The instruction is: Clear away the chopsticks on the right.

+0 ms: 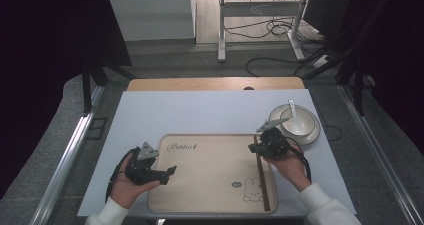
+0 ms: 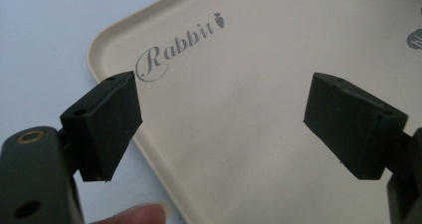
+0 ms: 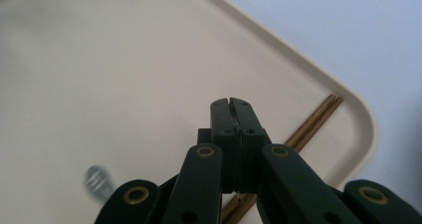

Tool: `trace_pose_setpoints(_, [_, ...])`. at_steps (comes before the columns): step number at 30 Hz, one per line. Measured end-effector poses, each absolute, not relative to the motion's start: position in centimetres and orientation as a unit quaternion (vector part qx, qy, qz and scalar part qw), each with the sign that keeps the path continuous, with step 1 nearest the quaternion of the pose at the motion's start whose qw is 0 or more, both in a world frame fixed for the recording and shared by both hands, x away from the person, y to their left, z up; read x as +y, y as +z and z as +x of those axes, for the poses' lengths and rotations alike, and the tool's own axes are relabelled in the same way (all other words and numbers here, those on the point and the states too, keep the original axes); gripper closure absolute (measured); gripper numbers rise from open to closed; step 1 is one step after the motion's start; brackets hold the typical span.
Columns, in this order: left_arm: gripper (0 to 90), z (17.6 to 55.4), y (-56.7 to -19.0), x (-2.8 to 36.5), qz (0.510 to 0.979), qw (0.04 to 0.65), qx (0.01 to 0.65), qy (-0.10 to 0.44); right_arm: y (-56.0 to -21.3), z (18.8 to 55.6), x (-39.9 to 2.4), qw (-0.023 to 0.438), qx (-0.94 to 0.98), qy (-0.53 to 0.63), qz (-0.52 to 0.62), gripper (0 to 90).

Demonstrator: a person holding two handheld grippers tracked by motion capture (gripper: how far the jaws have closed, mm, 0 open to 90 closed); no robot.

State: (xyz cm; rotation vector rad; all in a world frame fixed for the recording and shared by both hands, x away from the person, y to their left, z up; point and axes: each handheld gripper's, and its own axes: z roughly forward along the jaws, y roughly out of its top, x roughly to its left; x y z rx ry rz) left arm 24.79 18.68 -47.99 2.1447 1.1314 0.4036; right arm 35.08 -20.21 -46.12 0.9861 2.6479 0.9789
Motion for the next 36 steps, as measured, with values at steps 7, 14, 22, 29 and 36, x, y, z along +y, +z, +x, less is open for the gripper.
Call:
trace_pose_setpoints(7, [15.1,24.1,-47.9,18.9,0.82,0.336,0.436,0.159,-44.1,31.6,-25.2,0.064,0.853,0.398,0.331,89.6])
trace_pose_setpoints(14, [15.2,23.6,-47.9,19.0,0.814,0.34,0.441,0.165,-44.1,27.9,-29.9,0.065,0.833,0.427,0.346,89.1])
trace_pose_setpoints(22, [15.2,23.8,-48.1,19.1,0.814,0.337,0.444,0.166,-45.3,26.6,-32.3,0.064,0.824,0.426,0.367,78.9])
trace_pose_setpoints(29, [15.1,23.8,-48.1,19.2,0.813,0.337,0.445,0.166,-45.4,26.7,-31.9,0.076,0.81,0.438,0.382,39.3])
trace_pose_setpoints(36, [15.2,23.9,-48.1,19.5,0.811,0.337,0.449,0.167,-45.6,26.6,-31.5,0.103,0.824,0.416,0.371,32.9])
